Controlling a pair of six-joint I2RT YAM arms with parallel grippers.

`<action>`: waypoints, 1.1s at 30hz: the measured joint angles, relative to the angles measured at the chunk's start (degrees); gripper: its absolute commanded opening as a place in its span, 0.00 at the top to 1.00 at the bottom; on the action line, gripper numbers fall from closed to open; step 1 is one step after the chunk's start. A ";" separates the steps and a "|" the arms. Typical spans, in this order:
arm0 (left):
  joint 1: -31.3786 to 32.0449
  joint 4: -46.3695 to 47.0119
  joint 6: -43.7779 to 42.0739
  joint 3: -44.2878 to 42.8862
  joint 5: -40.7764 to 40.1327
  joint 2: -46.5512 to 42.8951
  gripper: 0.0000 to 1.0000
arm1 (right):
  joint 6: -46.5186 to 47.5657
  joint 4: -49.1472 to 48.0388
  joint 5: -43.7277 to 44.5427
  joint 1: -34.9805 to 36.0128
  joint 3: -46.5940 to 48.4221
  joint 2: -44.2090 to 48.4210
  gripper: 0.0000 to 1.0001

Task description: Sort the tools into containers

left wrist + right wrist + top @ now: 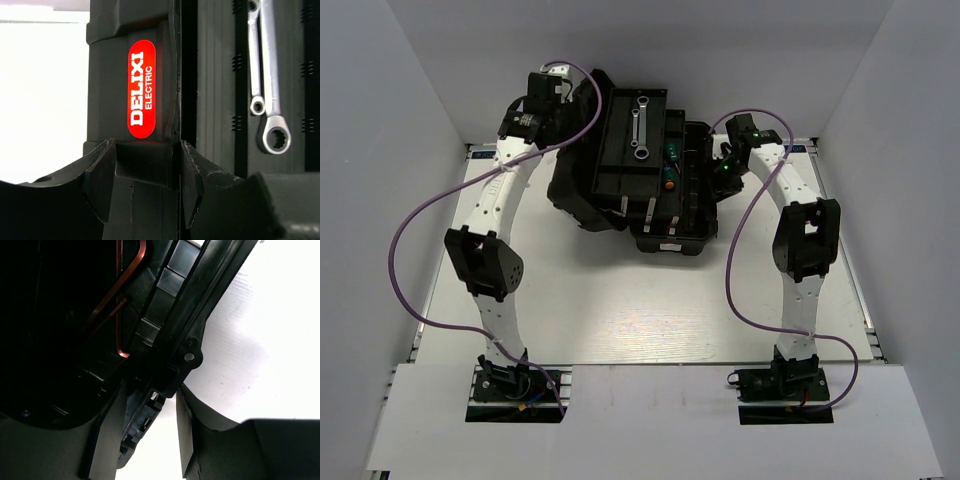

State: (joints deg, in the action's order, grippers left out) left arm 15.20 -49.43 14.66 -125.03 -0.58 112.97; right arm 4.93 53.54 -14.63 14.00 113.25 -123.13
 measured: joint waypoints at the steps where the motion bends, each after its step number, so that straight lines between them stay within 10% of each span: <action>1: 0.39 0.48 0.00 -0.17 -0.17 0.00 1.00 | 0.00 0.31 0.11 0.00 0.13 -0.02 1.00; 10: 4.87 7.41 3.69 -2.43 2.82 0.00 1.00 | -0.02 1.53 0.74 -0.02 0.57 -0.13 1.00; 24: 20.44 16.85 16.57 0.46 30.01 6.51 1.00 | -0.31 2.73 -6.19 2.36 0.76 -0.72 1.00; 29: 20.00 15.67 17.18 -1.84 31.19 7.67 0.92 | -1.68 2.71 -7.50 2.47 0.52 -0.72 0.72; 33: 19.28 15.13 17.33 -6.60 31.23 9.22 0.66 | -1.64 2.93 -9.16 1.55 0.48 -0.66 0.59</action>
State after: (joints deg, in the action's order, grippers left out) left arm 34.48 -34.30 31.99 -131.63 30.65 122.19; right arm 3.29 56.47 -23.79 15.55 113.73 -123.79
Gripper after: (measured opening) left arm 0.264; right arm 0.429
